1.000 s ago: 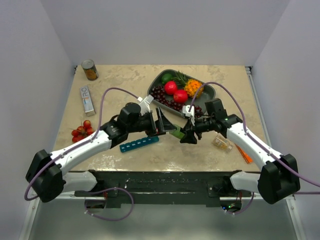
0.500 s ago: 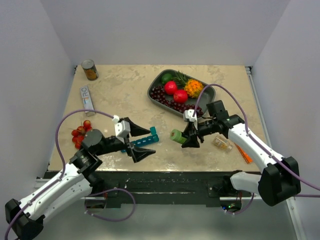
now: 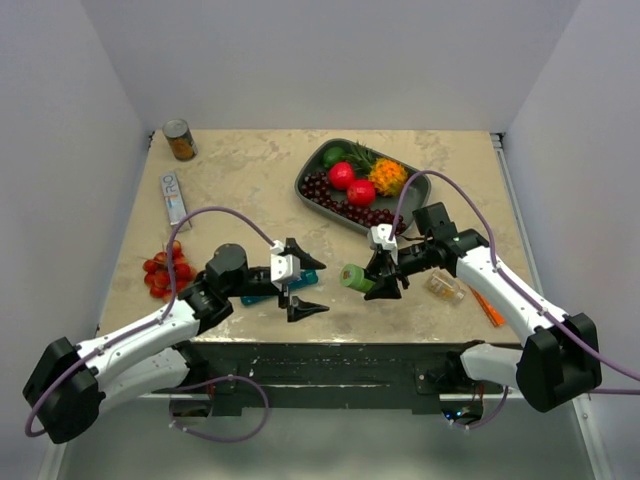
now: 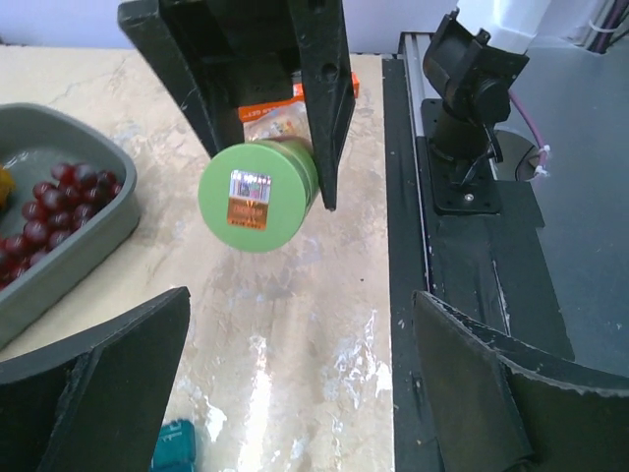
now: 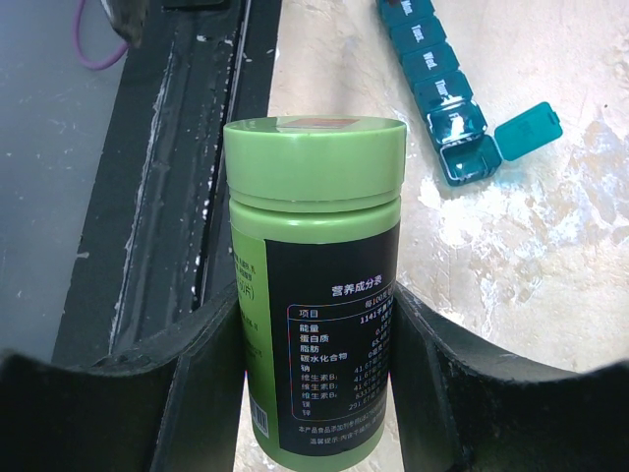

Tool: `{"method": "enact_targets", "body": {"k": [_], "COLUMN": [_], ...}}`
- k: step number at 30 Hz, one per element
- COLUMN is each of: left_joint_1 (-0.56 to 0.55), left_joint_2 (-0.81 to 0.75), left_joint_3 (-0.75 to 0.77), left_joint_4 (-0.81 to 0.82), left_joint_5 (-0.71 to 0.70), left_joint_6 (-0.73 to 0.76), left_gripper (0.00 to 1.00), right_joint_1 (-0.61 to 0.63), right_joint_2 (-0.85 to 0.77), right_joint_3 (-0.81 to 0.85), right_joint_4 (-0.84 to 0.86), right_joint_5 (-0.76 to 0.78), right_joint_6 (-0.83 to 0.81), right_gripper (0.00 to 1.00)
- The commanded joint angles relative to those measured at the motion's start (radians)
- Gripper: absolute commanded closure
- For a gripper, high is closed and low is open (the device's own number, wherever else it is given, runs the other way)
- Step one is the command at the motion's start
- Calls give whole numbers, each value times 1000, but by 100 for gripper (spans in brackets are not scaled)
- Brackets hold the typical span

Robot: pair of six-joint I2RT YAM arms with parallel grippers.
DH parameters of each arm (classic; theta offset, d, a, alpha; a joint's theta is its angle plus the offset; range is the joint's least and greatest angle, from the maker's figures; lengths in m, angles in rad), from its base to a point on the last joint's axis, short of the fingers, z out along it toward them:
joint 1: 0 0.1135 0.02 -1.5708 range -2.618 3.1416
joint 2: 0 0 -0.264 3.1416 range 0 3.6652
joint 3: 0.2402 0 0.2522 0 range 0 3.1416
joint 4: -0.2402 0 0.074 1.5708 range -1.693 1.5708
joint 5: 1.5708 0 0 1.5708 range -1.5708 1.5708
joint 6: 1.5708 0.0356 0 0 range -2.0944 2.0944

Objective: Sort the pills into containers

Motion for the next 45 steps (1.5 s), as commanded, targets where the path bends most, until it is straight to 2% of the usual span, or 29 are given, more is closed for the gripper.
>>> {"method": "enact_targets", "body": {"k": [1,10,16,19,22,23,30,31,33,34,37,39,41,42,43,45], "left_joint_1": [-29,-78,-96,-98,-99,-99,-99,-99,-99,-99,-99,-99,-98,-98,-98,-98], "left_joint_2": [58,185,273,294,303,306,307,302,300,302,307,317,333,355,371,421], "left_joint_3": [70,155,227,250,259,261,268,270,282,294,333,366,435,466,527,586], "left_joint_4": [146,162,137,103,76,71,13,4,-21,-22,-47,-100,-234,-295,-421,-501], "left_joint_5": [36,-30,-50,-41,-32,-29,4,2,2,-4,-35,-123,-209,-242,-265,-254], "left_joint_6": [68,112,145,151,146,140,94,77,45,-34,-220,-384,-493,-609,-662,-831], "left_gripper": [2,4,10,19,32,40,75,83,89,98,100,100,100,100,100,100], "right_joint_1": [-4,-4,-4,-4,-4,-4,-2,-4,-2,-4,-4,-4,-2,-2,-4,-4], "right_joint_2": [-8,-6,-13,-14,-16,-13,-14,-14,-14,-16,-17,-19,-19,-17,-19,-16], "right_joint_3": [-2,0,-2,-2,-5,-6,-6,-6,-6,-6,-9,-11,-13,-13,-13,-14], "right_joint_4": [-9,-10,-12,-10,-7,-6,6,6,14,17,42,57,77,85,91,103], "right_joint_5": [-65,-71,-70,-70,-68,-68,-57,-54,-50,-44,-22,-13,4,10,12,15], "right_joint_6": [-29,-29,-30,-29,-27,-26,-9,-6,-1,5,40,53,79,86,94,109], "right_gripper": [100,100,100,100,100,100,100,100,100,100,100,100,100,100,100,100]}}
